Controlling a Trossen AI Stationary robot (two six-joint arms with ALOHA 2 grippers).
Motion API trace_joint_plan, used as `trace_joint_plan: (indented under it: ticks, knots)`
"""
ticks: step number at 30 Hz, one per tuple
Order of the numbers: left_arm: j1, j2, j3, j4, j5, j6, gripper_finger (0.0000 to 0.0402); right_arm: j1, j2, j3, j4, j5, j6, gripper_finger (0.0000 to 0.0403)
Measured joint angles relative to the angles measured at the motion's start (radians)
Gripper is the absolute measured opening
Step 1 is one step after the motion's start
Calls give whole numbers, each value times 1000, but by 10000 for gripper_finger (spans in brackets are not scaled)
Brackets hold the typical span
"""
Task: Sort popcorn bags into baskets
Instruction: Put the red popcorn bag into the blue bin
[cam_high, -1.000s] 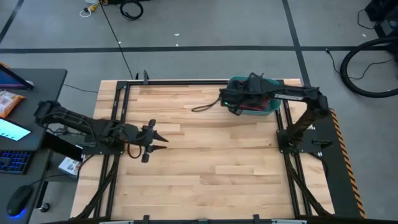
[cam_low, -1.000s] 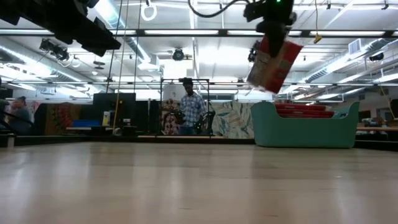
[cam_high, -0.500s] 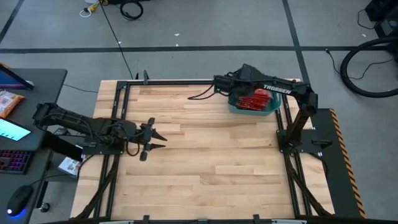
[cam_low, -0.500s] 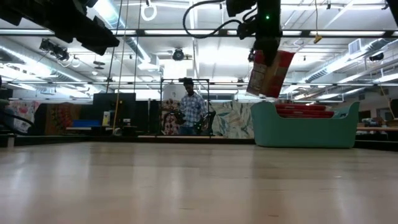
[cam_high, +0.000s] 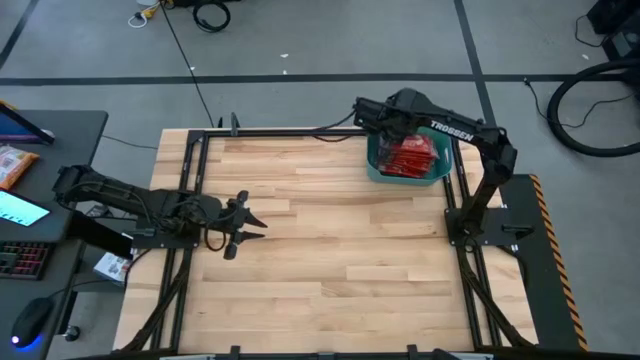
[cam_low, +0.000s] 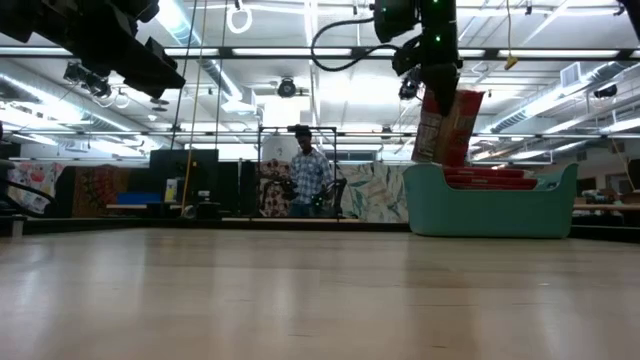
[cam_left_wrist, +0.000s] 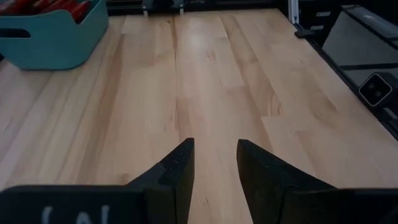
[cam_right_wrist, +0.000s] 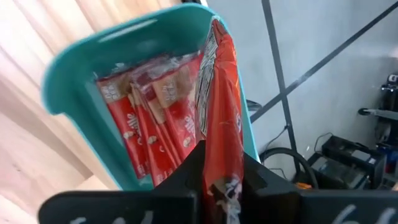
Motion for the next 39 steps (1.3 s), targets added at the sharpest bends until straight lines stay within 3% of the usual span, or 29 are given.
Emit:
trace_joint_plan:
  ticks: [8,14,23,32,39]
  knots:
    - [0,0,0,3,0,-18,125,-41,3,-174,0,16,-50,36]
    - [0,0,0,3,0,-18,125,-81,3,-289,0,47,20,39]
    - [0,0,0,3,0,-18,125,-143,3,-299,5,-7,150,81]
    - [0,0,0,6,0,-18,125,-149,3,-289,304,-59,111,121]
    - [0,0,0,6,10,-39,125,-149,3,-289,483,-114,89,125]
